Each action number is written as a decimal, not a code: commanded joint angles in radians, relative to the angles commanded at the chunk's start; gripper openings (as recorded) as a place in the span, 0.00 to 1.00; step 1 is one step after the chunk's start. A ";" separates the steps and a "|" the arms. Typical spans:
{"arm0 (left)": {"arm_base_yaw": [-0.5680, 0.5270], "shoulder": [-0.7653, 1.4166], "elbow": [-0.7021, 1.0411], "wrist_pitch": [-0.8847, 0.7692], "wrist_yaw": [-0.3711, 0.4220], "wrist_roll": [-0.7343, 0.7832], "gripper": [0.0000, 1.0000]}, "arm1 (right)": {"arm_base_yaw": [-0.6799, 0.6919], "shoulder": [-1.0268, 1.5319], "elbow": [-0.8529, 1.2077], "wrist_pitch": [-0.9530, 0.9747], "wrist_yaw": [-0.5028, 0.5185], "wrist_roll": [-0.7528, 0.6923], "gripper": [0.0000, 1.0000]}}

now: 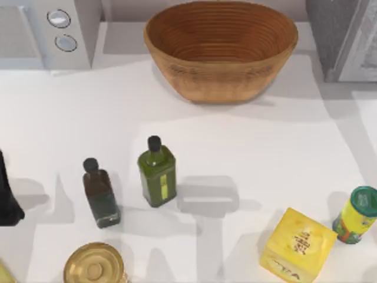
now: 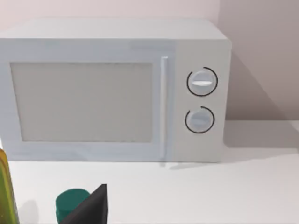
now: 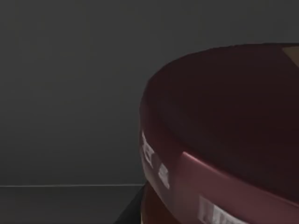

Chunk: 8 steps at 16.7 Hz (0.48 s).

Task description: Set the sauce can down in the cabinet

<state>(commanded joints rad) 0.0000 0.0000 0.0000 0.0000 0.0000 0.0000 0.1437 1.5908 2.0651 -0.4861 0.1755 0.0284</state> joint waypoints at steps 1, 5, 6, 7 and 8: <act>0.000 0.000 0.000 0.000 0.000 0.000 1.00 | -0.011 0.050 0.040 0.006 -0.004 0.001 0.00; 0.000 0.000 0.000 0.000 0.000 0.000 1.00 | -0.039 0.220 0.179 0.033 -0.032 -0.003 0.00; 0.000 0.000 0.000 0.000 0.000 0.000 1.00 | -0.041 0.247 0.204 0.040 -0.039 -0.005 0.00; 0.000 0.000 0.000 0.000 0.000 0.000 1.00 | -0.041 0.266 0.222 0.045 -0.045 -0.008 0.00; 0.000 0.000 0.000 0.000 0.000 0.000 1.00 | -0.042 0.275 0.230 0.047 -0.049 -0.009 0.00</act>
<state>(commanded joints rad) 0.0000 0.0000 0.0000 0.0000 0.0000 0.0000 0.1022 1.8653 2.2955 -0.4387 0.1269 0.0194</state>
